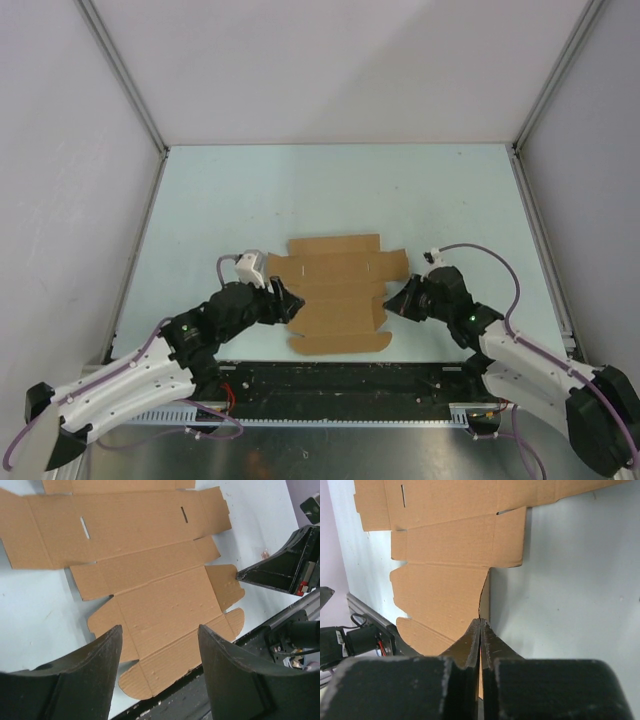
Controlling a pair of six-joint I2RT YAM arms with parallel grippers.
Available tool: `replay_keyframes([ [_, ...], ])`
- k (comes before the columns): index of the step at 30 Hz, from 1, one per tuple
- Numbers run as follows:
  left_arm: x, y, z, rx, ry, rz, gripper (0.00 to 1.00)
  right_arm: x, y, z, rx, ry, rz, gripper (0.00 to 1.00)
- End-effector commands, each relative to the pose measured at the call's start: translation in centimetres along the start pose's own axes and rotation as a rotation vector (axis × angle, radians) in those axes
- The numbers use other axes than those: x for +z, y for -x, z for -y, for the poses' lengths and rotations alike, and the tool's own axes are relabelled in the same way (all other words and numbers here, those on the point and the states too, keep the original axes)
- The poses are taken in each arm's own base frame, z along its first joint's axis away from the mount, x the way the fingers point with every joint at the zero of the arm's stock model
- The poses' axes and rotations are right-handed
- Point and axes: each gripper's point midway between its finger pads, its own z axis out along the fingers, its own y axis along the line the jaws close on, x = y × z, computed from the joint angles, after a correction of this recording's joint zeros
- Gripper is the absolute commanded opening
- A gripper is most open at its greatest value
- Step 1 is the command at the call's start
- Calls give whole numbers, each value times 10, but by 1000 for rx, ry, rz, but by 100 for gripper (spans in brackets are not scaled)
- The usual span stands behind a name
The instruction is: Fold the paper box
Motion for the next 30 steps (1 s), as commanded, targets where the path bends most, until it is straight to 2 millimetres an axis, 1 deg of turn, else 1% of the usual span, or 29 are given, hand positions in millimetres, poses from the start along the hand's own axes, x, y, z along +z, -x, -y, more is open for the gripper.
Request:
replay_keyframes([
  [1, 0, 6, -5, -60, 20, 52, 67, -5, 7, -11, 119, 17, 129, 0],
  [2, 1, 5, -6, -70, 24, 55, 67, -5, 4, -5, 130, -16, 142, 0],
  [3, 1, 5, -8, -73, 28, 59, 67, -6, -5, -3, 137, -20, 122, 0],
  [4, 1, 6, -9, -78, 35, 65, 67, -6, -9, -5, 144, -20, 124, 0],
  [7, 2, 5, -11, -87, 47, 70, 68, -7, -20, -17, 132, 11, 95, 0],
  [8, 2, 6, -12, -90, 54, 75, 68, -7, -30, -23, 105, 24, 63, 0],
  [9, 2, 7, -13, -91, 57, 78, 68, -7, -34, -27, 79, 32, 48, 0],
  [10, 3, 6, -14, -90, 63, 76, 69, -9, -34, -38, 56, 46, 35, 0],
  [11, 3, 7, -14, -90, 65, 78, 69, -9, -41, -41, 4, 40, 10, 1],
  [12, 3, 7, -15, -89, 70, 78, 69, -7, -48, -38, -31, 6, -25, 2],
  [13, 3, 7, -15, -89, 71, 79, 70, -9, -45, -51, -71, 22, -32, 3],
  [14, 4, 7, -15, -89, 74, 81, 70, -10, -47, -55, -135, 20, -49, 11],
  [15, 4, 7, -16, -88, 77, 80, 70, -8, -53, -44, -175, -40, -89, 15],
  [16, 4, 7, -16, -89, 76, 83, 71, -9, -52, -44, -206, -53, -97, 22],
  [17, 4, 7, -17, -85, 77, 82, 71, -13, -44, -50, -273, -64, -97, 39],
  [18, 4, 7, -17, -85, 79, 84, 71, -14, -42, -51, -308, -76, -100, 46],
  [19, 4, 7, -18, -84, 79, 86, 71, -17, -34, -57, -342, -78, -86, 52],
  [20, 3, 7, -19, -84, 80, 87, 71, -22, -20, -67, -432, -69, -60, 60],
  [22, 4, 6, -21, -83, 89, 91, 72, -25, 8, -78, -489, -69, -2, 66],
  [23, 4, 6, -21, -85, 89, 94, 72, -29, 26, -99, -513, -27, 36, 68],
  [24, 4, 6, -22, -83, 91, 94, 72, -28, 54, -93, -547, -50, 85, 70],
  [25, 4, 6, -23, -85, 94, 97, 72, -23, 68, -94, -553, -48, 99, 72],
  [26, 4, 6, -23, -86, 95, 96, 72, -19, 78, -108, -550, 53, 84, 72],
  [27, 4, 5, -23, -84, 95, 96, 73, -18, 97, -119, -566, 100, 103, 72],
  [28, 4, 5, -24, -79, 97, 95, 73, -5, 116, -107, -525, 101, 84, 72],
  [29, 4, 5, -24, -77, 95, 94, 77, 1, 132, -112, -539, 123, 108, 73],
  [30, 3, 5, -23, -73, 91, 94, 79, 2, 152, -127, -571, 156, 138, 74],
])
